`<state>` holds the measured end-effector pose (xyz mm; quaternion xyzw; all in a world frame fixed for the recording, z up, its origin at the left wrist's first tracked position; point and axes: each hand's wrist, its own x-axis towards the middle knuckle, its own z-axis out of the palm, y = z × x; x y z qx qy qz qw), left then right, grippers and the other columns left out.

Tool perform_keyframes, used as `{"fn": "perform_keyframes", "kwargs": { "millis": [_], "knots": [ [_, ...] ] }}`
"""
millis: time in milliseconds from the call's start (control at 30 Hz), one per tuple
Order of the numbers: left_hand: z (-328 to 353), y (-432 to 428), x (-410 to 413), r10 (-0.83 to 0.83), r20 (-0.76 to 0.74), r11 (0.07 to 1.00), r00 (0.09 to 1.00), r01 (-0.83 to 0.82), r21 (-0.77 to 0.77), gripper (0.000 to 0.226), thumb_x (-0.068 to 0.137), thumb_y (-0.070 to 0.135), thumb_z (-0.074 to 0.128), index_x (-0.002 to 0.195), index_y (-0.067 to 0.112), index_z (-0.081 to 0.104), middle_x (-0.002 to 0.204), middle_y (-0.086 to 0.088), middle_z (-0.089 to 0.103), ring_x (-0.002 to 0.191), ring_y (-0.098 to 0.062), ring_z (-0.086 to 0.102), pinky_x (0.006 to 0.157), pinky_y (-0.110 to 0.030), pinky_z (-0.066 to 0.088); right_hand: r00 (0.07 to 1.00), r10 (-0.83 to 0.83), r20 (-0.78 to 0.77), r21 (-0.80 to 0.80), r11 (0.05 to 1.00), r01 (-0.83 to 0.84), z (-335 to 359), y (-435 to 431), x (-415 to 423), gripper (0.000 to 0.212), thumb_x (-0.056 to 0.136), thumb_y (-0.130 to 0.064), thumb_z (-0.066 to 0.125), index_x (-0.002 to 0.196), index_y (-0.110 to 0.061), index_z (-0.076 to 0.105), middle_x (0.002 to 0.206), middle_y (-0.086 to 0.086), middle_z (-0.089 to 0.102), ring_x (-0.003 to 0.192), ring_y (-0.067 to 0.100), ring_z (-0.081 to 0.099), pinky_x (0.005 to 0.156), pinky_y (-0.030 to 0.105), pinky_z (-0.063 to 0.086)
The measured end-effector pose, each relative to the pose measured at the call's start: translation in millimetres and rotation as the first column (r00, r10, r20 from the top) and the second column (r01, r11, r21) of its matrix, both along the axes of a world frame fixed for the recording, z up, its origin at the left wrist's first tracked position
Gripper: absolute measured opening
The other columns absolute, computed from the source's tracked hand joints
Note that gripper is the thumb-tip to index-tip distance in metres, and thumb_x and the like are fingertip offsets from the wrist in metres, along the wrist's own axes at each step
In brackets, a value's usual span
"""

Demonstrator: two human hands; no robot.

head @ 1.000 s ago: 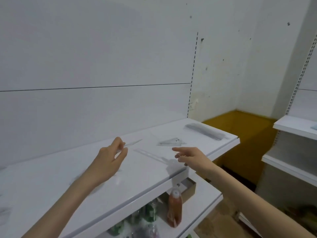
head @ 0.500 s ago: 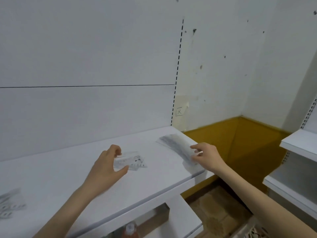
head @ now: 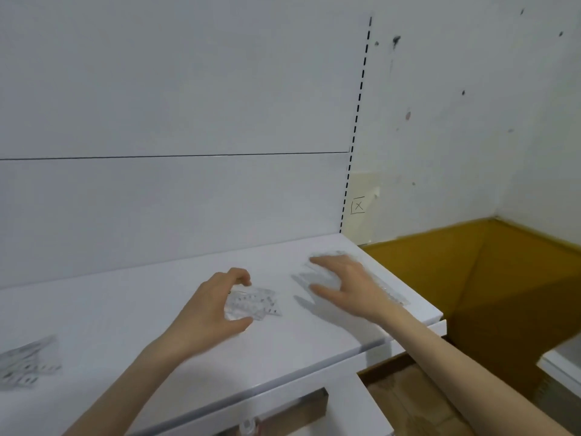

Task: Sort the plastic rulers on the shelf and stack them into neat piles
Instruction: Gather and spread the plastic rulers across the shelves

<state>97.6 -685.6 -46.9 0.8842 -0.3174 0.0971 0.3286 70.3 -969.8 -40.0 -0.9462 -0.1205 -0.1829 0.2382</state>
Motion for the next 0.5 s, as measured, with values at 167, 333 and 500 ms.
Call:
{"fn": "perform_keyframes", "kwargs": {
  "millis": [167,333,500],
  "knots": [
    [6,-6,-4,-0.09,0.031,0.996,0.995,0.09,-0.003,0.056,0.072,0.045,0.07,0.115,0.05,0.034,0.113,0.027,0.047,0.107,0.002,0.049,0.083,-0.017,0.044,0.922,0.35,0.164,-0.255,0.918,-0.303,-12,61,-1,0.05,0.084,-0.029,0.067,0.131,-0.027,0.052,0.129,-0.006,0.058,0.109,0.017,0.057,0.081,0.036,0.054],
    [7,13,-8,-0.06,0.024,0.998,0.998,0.06,0.009,0.066,0.07,0.048,0.07,0.118,0.056,0.026,0.114,0.029,0.046,0.105,0.001,0.051,0.087,-0.024,0.048,0.808,0.463,0.364,-0.231,0.885,-0.403,-13,77,7,0.025,0.091,-0.021,0.059,0.113,-0.016,0.069,0.109,0.004,0.07,0.081,0.024,0.068,0.062,0.038,0.057],
    [10,48,-15,0.031,-0.006,0.999,0.999,-0.032,-0.032,0.079,0.067,0.044,0.076,0.116,0.062,0.018,0.112,0.03,0.045,0.107,0.005,0.046,0.084,-0.017,0.044,0.73,0.479,0.488,-0.183,0.873,-0.452,-16,103,14,0.021,0.09,-0.022,0.061,0.101,-0.009,0.073,0.099,0.004,0.074,0.07,0.02,0.069,0.058,0.03,0.055]
  ]
}}
